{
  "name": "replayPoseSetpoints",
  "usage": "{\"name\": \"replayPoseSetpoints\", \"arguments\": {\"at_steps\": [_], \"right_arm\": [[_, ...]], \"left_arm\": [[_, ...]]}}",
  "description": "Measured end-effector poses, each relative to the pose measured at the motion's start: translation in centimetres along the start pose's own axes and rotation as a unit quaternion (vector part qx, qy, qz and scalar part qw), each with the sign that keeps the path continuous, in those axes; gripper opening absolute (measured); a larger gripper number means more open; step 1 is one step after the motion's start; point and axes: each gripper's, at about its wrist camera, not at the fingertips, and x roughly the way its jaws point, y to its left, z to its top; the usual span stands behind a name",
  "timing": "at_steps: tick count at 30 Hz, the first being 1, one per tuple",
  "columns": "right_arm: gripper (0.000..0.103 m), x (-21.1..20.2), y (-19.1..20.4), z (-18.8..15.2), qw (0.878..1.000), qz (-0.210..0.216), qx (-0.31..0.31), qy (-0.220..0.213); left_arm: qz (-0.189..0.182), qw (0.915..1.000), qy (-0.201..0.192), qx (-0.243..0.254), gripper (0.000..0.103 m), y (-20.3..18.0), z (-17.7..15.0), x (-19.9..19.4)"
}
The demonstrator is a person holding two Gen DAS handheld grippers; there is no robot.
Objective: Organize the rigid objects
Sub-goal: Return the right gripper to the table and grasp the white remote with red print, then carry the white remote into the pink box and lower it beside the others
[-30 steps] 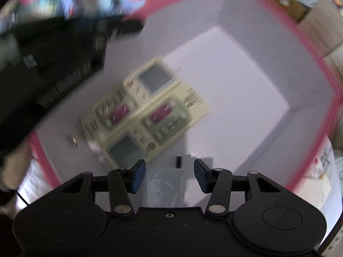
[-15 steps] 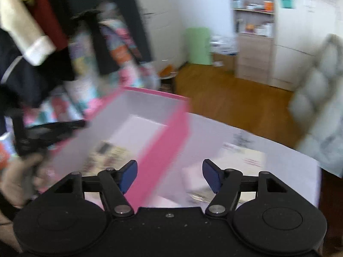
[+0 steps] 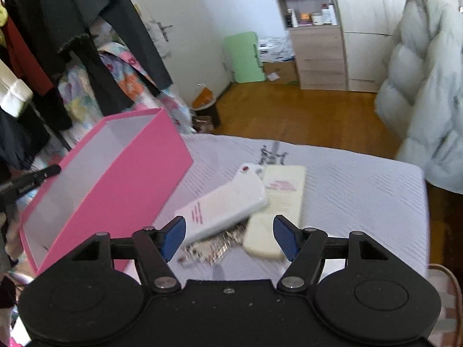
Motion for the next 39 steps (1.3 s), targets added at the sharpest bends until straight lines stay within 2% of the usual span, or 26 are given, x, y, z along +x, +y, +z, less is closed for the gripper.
{"name": "replayPoseSetpoints", "arguments": {"at_steps": [4, 5, 6, 7, 9, 10, 11, 13, 15, 19, 20, 22, 25, 27, 28, 29, 30, 33, 37, 39], "right_arm": [[0.072, 2.9, 0.8, 1.0, 0.997, 0.030, -0.064, 0.024], [0.072, 3.4, 1.5, 1.3, 0.994, 0.029, -0.102, 0.028], [0.072, 3.8, 2.5, 1.5, 0.985, 0.029, -0.166, 0.033], [0.074, 4.1, 3.5, 1.6, 0.973, 0.032, -0.223, 0.042], [0.079, 5.1, 5.9, 1.7, 0.927, 0.033, -0.365, 0.084], [0.079, 5.9, 6.9, 1.6, 0.899, 0.021, -0.424, 0.110], [0.079, 6.6, 7.5, 1.5, 0.879, 0.005, -0.460, 0.125], [0.079, 8.3, 8.4, 1.2, 0.844, -0.012, -0.513, 0.156], [0.078, 9.7, 8.8, 1.2, 0.814, -0.003, -0.551, 0.187], [0.079, 11.8, 9.2, 1.8, 0.752, 0.009, -0.621, 0.222], [0.079, 12.2, 9.3, 2.2, 0.739, 0.026, -0.632, 0.234], [0.079, 12.9, 9.4, 3.0, 0.721, 0.058, -0.639, 0.262], [0.081, 14.5, 9.8, 4.1, 0.704, 0.107, -0.626, 0.318], [0.079, 15.7, 9.8, 4.2, 0.686, 0.127, -0.624, 0.351], [0.084, 16.3, 9.8, 4.2, 0.681, 0.130, -0.624, 0.359], [0.086, 16.9, 9.8, 4.3, 0.689, 0.142, -0.611, 0.364], [0.083, 17.1, 9.8, 4.6, 0.698, 0.156, -0.598, 0.361], [0.075, 17.1, 9.6, 5.2, 0.742, 0.175, -0.538, 0.361], [0.067, 15.1, 9.1, 4.3, 0.795, 0.151, -0.491, 0.324], [0.066, 13.1, 9.3, 3.5, 0.822, 0.130, -0.474, 0.289]], "left_arm": [[0.007, 0.9999, 0.004, 0.005, 0.004, -0.2, 0.0, -0.1], [0.010, 0.9999, 0.008, 0.008, 0.004, -0.4, 0.1, 0.0], [0.014, 0.9998, 0.009, 0.014, 0.004, -0.6, 0.2, 0.0], [0.017, 0.9996, 0.009, 0.021, 0.004, -0.8, 0.2, 0.0], [0.020, 0.9995, 0.008, 0.025, 0.004, -1.0, 0.2, 0.0], [0.020, 0.9995, 0.009, 0.024, 0.004, -1.0, 0.2, 0.0], [0.019, 0.9995, 0.008, 0.025, 0.004, -1.0, 0.3, 0.0], [0.017, 0.9995, 0.008, 0.025, 0.004, -1.0, 0.2, 0.0], [0.017, 0.9994, 0.007, 0.028, 0.004, -1.0, 0.2, 0.0], [0.012, 0.9994, 0.007, 0.032, 0.004, -0.8, 0.1, 0.2], [0.012, 0.9994, 0.008, 0.032, 0.004, -0.8, 0.1, 0.3], [0.007, 0.9995, 0.010, 0.028, 0.004, -0.8, 0.1, 0.3], [-0.002, 0.9998, 0.010, 0.015, 0.004, -0.4, 0.0, 0.3], [-0.010, 0.9999, 0.009, 0.002, 0.004, 0.0, 0.0, 0.2], [-0.012, 0.9999, 0.008, -0.003, 0.004, 0.1, 0.0, 0.2], [-0.014, 0.9998, 0.008, -0.007, 0.004, 0.2, -0.1, 0.2], [-0.012, 0.9999, 0.008, -0.006, 0.004, 0.2, -0.1, 0.2], [-0.009, 0.9999, 0.009, -0.002, 0.004, 0.0, -0.1, 0.3], [-0.010, 0.9999, 0.009, -0.005, 0.004, 0.0, -0.1, 0.3], [-0.013, 0.9999, 0.008, -0.008, 0.004, -0.1, -0.1, 0.2]]}}
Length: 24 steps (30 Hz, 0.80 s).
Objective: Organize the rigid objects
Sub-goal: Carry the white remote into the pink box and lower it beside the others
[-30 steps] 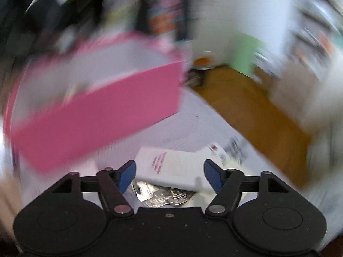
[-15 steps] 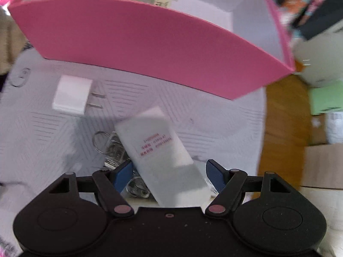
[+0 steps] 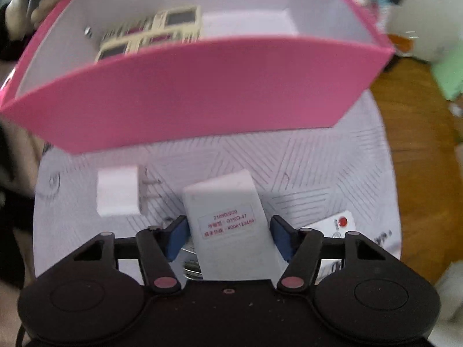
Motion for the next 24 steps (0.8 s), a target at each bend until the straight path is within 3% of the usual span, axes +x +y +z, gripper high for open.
{"name": "replayPoseSetpoints", "arguments": {"at_steps": [3, 5, 8, 18, 24], "right_arm": [[0.065, -2.4, 2.8, -0.7, 0.996, -0.059, 0.048, -0.055], [0.063, -3.9, 3.5, -1.1, 0.986, -0.094, 0.101, -0.091], [0.062, -6.0, 4.3, -2.2, 0.964, -0.126, 0.178, -0.151], [0.061, -8.6, 8.2, -5.1, 0.886, -0.183, 0.312, -0.289], [0.061, -11.8, 9.7, -3.8, 0.884, -0.202, 0.290, -0.305]], "left_arm": [[0.000, 1.0000, 0.001, 0.000, 0.005, 0.0, 0.1, 0.1], [0.000, 1.0000, 0.004, -0.002, 0.005, 0.0, 0.1, 0.1], [0.000, 1.0000, 0.008, -0.006, 0.005, 0.1, 0.2, 0.2], [0.001, 0.9997, 0.019, -0.012, 0.005, 0.4, 0.5, 0.7], [0.007, 0.9997, 0.023, -0.008, 0.005, 0.3, 0.6, 0.7]]}}
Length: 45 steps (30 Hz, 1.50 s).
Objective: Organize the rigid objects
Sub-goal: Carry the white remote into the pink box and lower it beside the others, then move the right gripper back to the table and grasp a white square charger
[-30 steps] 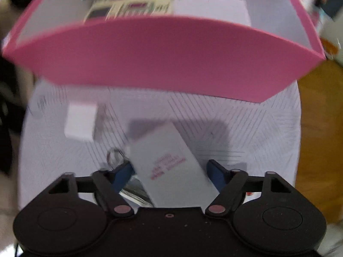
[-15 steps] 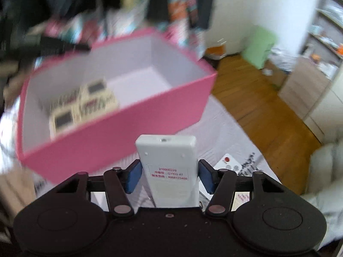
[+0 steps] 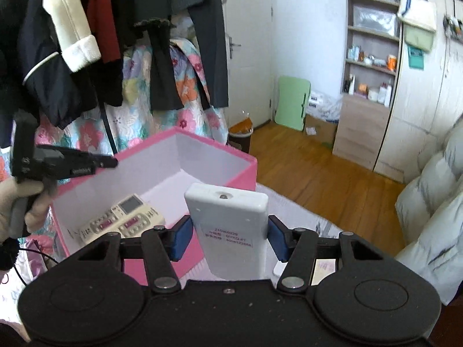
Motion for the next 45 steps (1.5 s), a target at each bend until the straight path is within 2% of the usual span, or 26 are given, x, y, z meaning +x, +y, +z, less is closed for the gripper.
{"name": "replayPoseSetpoints", "arguments": {"at_steps": [3, 7, 10, 13, 18, 20, 22, 24, 27, 36, 37, 39, 41, 45], "right_arm": [[0.061, -0.7, 0.8, 1.6, 1.000, 0.011, -0.009, -0.020], [0.061, -0.3, 2.8, 3.9, 0.997, 0.050, -0.016, -0.050], [0.061, 1.7, 4.7, 5.1, 0.995, 0.077, -0.028, -0.059], [0.061, 5.7, 5.9, 5.6, 0.995, 0.094, -0.026, -0.036], [0.061, 12.0, 7.8, 5.0, 0.996, 0.065, -0.060, 0.010], [0.061, 14.1, 8.2, 5.0, 0.996, 0.031, -0.083, 0.015], [0.061, 15.2, 8.5, 5.0, 0.994, 0.008, -0.106, 0.024], [0.061, 16.2, 8.4, 5.1, 0.993, 0.008, -0.106, 0.047], [0.061, 16.3, 8.5, 4.2, 0.992, 0.022, -0.098, 0.076], [0.061, 13.9, 9.7, 2.4, 0.987, 0.016, -0.113, 0.111], [0.058, 14.0, 9.8, 2.3, 0.986, 0.019, -0.117, 0.117], [0.039, 14.3, 10.3, 1.8, 0.981, 0.025, -0.135, 0.137], [0.038, 14.4, 11.1, 1.4, 0.978, 0.022, -0.156, 0.138], [0.038, 14.7, 11.4, 1.7, 0.978, 0.001, -0.161, 0.132]], "left_arm": [[0.002, 1.0000, -0.002, 0.006, 0.005, -0.2, 0.0, 0.0], [-0.003, 1.0000, -0.005, 0.003, 0.005, -0.2, -0.1, -0.2], [-0.005, 0.9999, -0.008, 0.003, 0.005, -0.2, -0.2, -0.3], [-0.005, 0.9999, -0.009, 0.002, 0.005, -0.1, -0.3, -0.3], [-0.003, 1.0000, -0.008, 0.000, 0.005, -0.1, -0.2, -0.3], [-0.003, 0.9999, -0.010, 0.000, 0.005, -0.1, -0.2, -0.4], [-0.006, 0.9999, -0.013, -0.001, 0.005, 0.0, -0.3, -0.4], [-0.009, 0.9998, -0.015, -0.004, 0.005, 0.1, -0.3, -0.5], [-0.012, 0.9998, -0.016, -0.002, 0.005, 0.1, -0.3, -0.6], [-0.016, 0.9996, -0.022, -0.002, 0.006, 0.1, -0.4, -0.7], [-0.016, 0.9996, -0.022, -0.003, 0.006, 0.1, -0.5, -0.7], [-0.015, 0.9996, -0.022, -0.003, 0.006, 0.0, -0.5, -0.8], [-0.012, 0.9997, -0.023, 0.001, 0.006, -0.2, -0.5, -0.8], [-0.014, 0.9996, -0.023, -0.002, 0.006, -0.3, -0.4, -0.9]]}}
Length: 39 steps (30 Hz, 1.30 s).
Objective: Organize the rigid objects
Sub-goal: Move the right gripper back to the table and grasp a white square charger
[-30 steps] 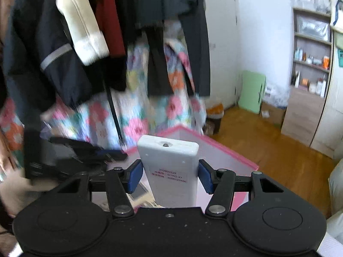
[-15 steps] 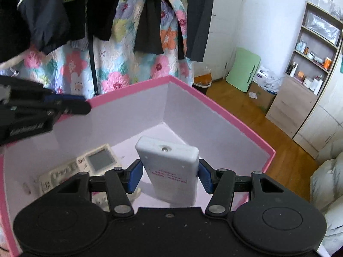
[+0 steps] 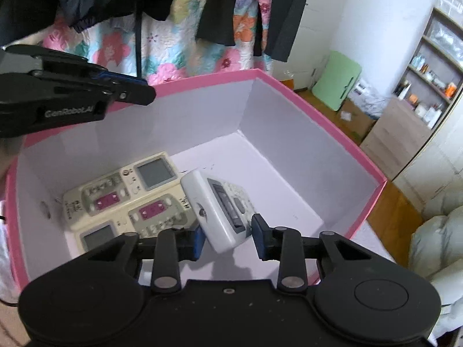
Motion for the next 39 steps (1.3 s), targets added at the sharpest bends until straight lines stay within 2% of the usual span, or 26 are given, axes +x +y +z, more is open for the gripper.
{"name": "replayPoseSetpoints", "arguments": {"at_steps": [3, 6, 7, 8, 10, 12, 15, 17, 21, 24, 27, 31, 34, 37, 39], "right_arm": [[0.039, 0.1, 1.1, -0.2, 0.999, -0.023, -0.033, 0.013], [0.052, -0.5, 1.5, -0.7, 0.997, -0.062, -0.045, 0.015], [0.055, -1.3, 1.4, -0.9, 0.997, -0.058, -0.043, 0.008], [0.057, -2.4, 1.1, -1.1, 0.999, -0.042, -0.030, -0.005], [0.069, -4.7, 0.4, -1.6, 0.999, -0.009, 0.010, -0.034], [0.074, -7.3, -0.8, -2.7, 0.995, 0.011, 0.060, -0.080], [0.079, -10.9, -2.4, -5.0, 0.982, 0.000, 0.120, -0.146], [0.080, -12.2, -3.4, -6.8, 0.975, -0.019, 0.154, -0.156], [0.080, -12.4, -5.4, -10.6, 0.970, -0.024, 0.215, -0.113], [0.073, -11.0, -6.1, -12.7, 0.963, -0.008, 0.258, -0.073], [0.069, -9.4, -5.3, -13.9, 0.965, 0.011, 0.257, -0.042], [0.065, -7.1, -3.4, -14.1, 0.969, 0.030, 0.244, -0.021], [0.065, -5.3, -2.5, -14.0, 0.973, 0.024, 0.231, -0.006], [0.066, -3.8, -2.3, -14.2, 0.971, 0.026, 0.236, 0.000], [0.067, -3.1, -1.9, -13.9, 0.974, 0.009, 0.228, -0.004]], "left_arm": [[-0.001, 1.0000, 0.000, -0.001, 0.006, 0.0, 0.0, 0.0], [0.000, 1.0000, 0.000, -0.001, 0.006, 0.0, 0.0, 0.0], [0.000, 1.0000, 0.000, -0.001, 0.006, 0.0, 0.0, 0.0], [0.000, 1.0000, 0.000, 0.000, 0.006, 0.0, 0.0, 0.0], [0.000, 1.0000, 0.000, 0.000, 0.006, 0.0, 0.0, 0.0], [0.000, 1.0000, -0.001, -0.001, 0.006, 0.0, 0.0, 0.0], [0.002, 1.0000, -0.006, 0.003, 0.006, -0.1, 0.1, -0.2], [0.001, 1.0000, -0.009, 0.003, 0.006, 0.0, 0.1, -0.3], [0.001, 1.0000, -0.009, 0.002, 0.006, 0.2, 0.3, -0.3], [0.005, 0.9999, -0.009, 0.007, 0.006, 0.1, 0.3, -0.3], [0.007, 0.9999, -0.009, 0.010, 0.006, 0.0, 0.2, -0.3], [0.011, 0.9999, -0.007, 0.011, 0.006, -0.2, 0.1, -0.3], [0.015, 0.9998, -0.003, 0.015, 0.006, -0.4, 0.1, -0.2], [0.016, 0.9997, 0.000, 0.017, 0.006, -0.4, 0.1, -0.1], [0.017, 0.9997, 0.001, 0.018, 0.006, -0.4, 0.1, 0.0]]}}
